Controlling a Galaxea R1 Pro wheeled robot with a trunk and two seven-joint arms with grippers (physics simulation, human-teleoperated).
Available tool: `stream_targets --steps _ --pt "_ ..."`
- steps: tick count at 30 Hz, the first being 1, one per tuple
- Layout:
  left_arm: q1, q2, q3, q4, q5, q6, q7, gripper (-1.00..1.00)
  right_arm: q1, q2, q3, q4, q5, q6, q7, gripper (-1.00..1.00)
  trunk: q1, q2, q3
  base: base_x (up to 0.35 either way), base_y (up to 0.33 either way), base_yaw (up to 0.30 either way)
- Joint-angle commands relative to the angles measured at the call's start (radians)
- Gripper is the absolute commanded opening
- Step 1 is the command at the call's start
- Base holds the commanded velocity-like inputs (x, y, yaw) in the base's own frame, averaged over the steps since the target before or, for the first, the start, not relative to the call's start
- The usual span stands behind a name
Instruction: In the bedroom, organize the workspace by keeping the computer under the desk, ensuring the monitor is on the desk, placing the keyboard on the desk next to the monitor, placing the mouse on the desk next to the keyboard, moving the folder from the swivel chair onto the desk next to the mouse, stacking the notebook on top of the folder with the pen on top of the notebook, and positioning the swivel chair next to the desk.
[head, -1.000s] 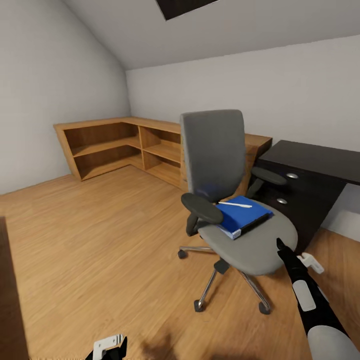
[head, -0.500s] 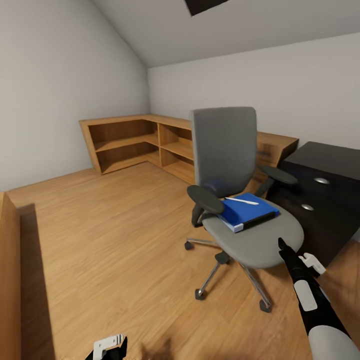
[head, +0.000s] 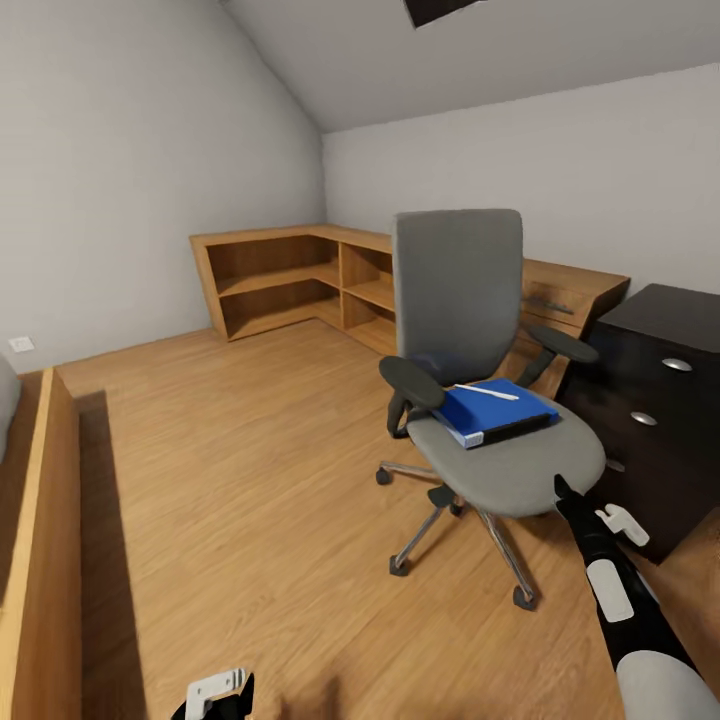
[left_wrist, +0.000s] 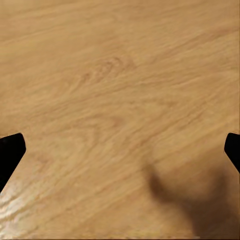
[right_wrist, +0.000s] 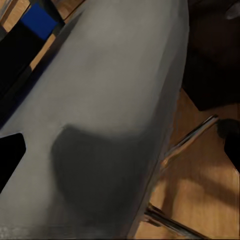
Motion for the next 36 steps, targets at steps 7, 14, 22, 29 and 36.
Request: stream_targets --steps 7,14,22,29,36 --pt "0.0 0.001 -0.006 0.0 0.005 -0.004 0.007 1.0 -0.001 -0.001 -0.002 0.001 -0.011 -0.001 0.007 1.0 -0.001 0.0 -0.001 -0.277 0.0 0.004" --pt "0.0 0.001 -0.006 0.0 0.005 -0.005 0.007 1.0 -0.001 0.0 -0.002 0.002 -0.011 -0.001 0.007 1.0 -0.001 0.0 -0.001 -0.065 0.0 0.0" --pt "0.0 0.001 -0.006 0.0 0.005 -0.005 0.006 1.0 -0.001 0.002 -0.002 0.006 -0.011 -0.001 0.007 1.0 -0.001 0.0 -0.001 0.008 0.002 0.0" --pt "0.0 0.001 -0.006 0.0 0.004 -0.005 0.005 1.0 -0.001 0.003 -0.002 0.009 -0.011 -0.001 0.007 1.0 -0.001 0.0 -0.001 0.113 0.026 0.0" --pt "0.0 0.001 -0.006 0.0 0.004 -0.005 0.005 1.0 -0.001 0.003 -0.001 0.009 -0.011 -0.001 0.007 1.0 -0.001 0.0 -0.001 0.035 0.005 0.0"
